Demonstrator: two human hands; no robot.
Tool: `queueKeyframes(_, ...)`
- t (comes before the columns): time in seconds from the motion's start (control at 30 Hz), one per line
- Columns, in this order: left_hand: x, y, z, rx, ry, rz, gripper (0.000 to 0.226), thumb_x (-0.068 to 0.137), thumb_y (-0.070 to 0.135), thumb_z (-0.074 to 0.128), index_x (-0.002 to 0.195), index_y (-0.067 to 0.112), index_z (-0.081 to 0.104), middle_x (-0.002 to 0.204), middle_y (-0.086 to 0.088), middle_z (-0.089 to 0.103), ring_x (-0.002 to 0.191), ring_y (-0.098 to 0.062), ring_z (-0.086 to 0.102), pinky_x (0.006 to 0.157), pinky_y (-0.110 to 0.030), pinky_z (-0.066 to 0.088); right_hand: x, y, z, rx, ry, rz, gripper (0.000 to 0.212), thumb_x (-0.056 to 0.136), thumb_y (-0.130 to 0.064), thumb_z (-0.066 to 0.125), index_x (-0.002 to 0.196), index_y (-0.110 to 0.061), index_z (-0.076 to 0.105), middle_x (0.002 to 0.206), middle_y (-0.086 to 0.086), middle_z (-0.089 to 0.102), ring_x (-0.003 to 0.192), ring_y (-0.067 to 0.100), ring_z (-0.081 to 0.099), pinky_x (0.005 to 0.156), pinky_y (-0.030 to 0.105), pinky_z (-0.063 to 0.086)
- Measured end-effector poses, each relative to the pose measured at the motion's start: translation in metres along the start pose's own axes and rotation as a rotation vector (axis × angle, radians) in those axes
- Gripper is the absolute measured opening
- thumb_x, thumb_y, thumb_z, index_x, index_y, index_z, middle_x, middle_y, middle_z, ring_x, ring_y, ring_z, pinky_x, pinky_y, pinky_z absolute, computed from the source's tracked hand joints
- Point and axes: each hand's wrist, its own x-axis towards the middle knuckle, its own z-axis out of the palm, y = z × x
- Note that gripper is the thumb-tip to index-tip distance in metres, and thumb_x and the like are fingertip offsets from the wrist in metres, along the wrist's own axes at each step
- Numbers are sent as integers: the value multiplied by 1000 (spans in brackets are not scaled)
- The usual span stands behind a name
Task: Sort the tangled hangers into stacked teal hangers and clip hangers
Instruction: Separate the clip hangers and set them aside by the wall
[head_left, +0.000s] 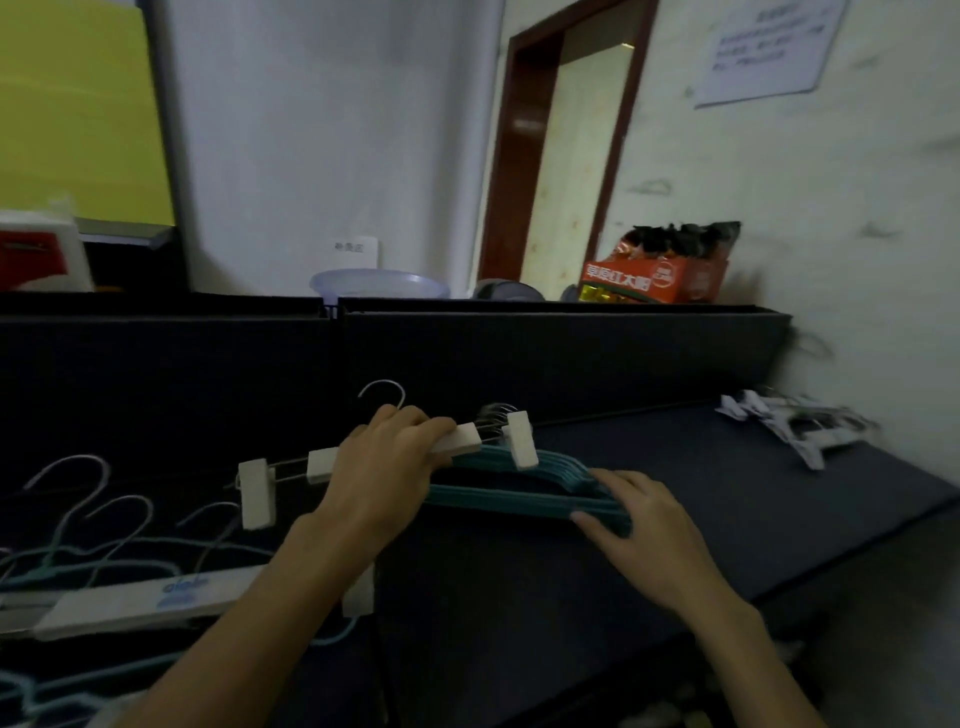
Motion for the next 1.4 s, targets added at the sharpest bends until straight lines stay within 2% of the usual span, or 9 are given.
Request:
queueKeyframes(0.27, 6, 86, 38, -96, -43, 239, 41, 92, 27, 56, 133, 26, 50, 124, 2, 55, 112, -22, 47, 86, -38, 43, -81, 63, -36, -82, 75, 254, 61, 87, -58, 49, 138, -25, 44, 134, -5, 48, 122, 16, 43, 100, 32, 41)
queueKeyframes(0.37, 4, 123, 54, -116, -56, 333, 39, 85, 18, 65, 123, 22, 60, 111, -1, 63, 98, -27, 54, 72, -41, 46, -106, 90, -49, -98, 118, 313, 60, 87, -58, 49, 137, -24, 45, 131, -5, 50, 120, 18, 45, 98, 32, 42)
queueKeyframes(0.47, 2, 167, 72, -136, -75, 397, 38, 77, 16, 75, 113, 22, 66, 99, 0, 66, 86, -27, 58, 59, -38, 45, -132, 124, -68, -93, 147, 372, 71, 81, -72, 39, 132, -24, 51, 122, -5, 55, 110, 19, 52, 89, 30, 44)
queueKeyframes(0.53, -1, 201, 85, -158, -82, 417, 40, 76, 19, 76, 113, 23, 66, 99, 1, 66, 84, -26, 58, 57, -36, 43, -150, 152, -85, -89, 151, 401, 66, 82, -66, 46, 131, -22, 53, 119, -3, 56, 107, 21, 53, 88, 34, 46)
queueKeyframes(0.6, -5, 237, 99, -183, -88, 429, 40, 78, 18, 74, 116, 24, 64, 103, 2, 65, 88, -25, 57, 59, -37, 44, -169, 180, -105, -119, 185, 414, 55, 85, -51, 59, 129, -19, 54, 118, 0, 57, 106, 24, 55, 87, 37, 48)
queueKeyframes(0.67, -9, 270, 111, -213, -101, 434, 40, 79, 18, 72, 118, 24, 64, 106, 2, 65, 92, -26, 57, 64, -38, 45, -187, 204, -125, -151, 211, 431, 53, 85, -47, 62, 129, -17, 55, 119, 3, 59, 106, 25, 56, 88, 36, 47)
queueKeyframes(0.93, -32, 387, 160, -321, -132, 465, 37, 84, 17, 66, 120, 23, 62, 110, 0, 62, 101, -26, 54, 78, -37, 40, -254, 297, -159, -221, 152, 531, 61, 83, -60, 51, 130, -20, 54, 120, 3, 59, 109, 24, 54, 91, 35, 45)
queueKeyframes(1.2, -11, 435, 197, -307, -193, 487, 37, 88, 23, 62, 125, 23, 59, 114, -1, 59, 105, -24, 50, 84, -37, 39, -263, 365, -179, -278, 143, 600, 55, 83, -48, 62, 127, -16, 56, 117, 9, 61, 104, 33, 56, 87, 39, 46)
queueKeyframes(1.4, 41, 472, 244, -299, -260, 544, 39, 93, 28, 52, 132, 29, 50, 125, 2, 52, 113, -21, 43, 88, -34, 32, -246, 411, -182, -283, 130, 643, 56, 84, -52, 58, 128, -17, 55, 119, 7, 60, 106, 31, 57, 88, 39, 48)
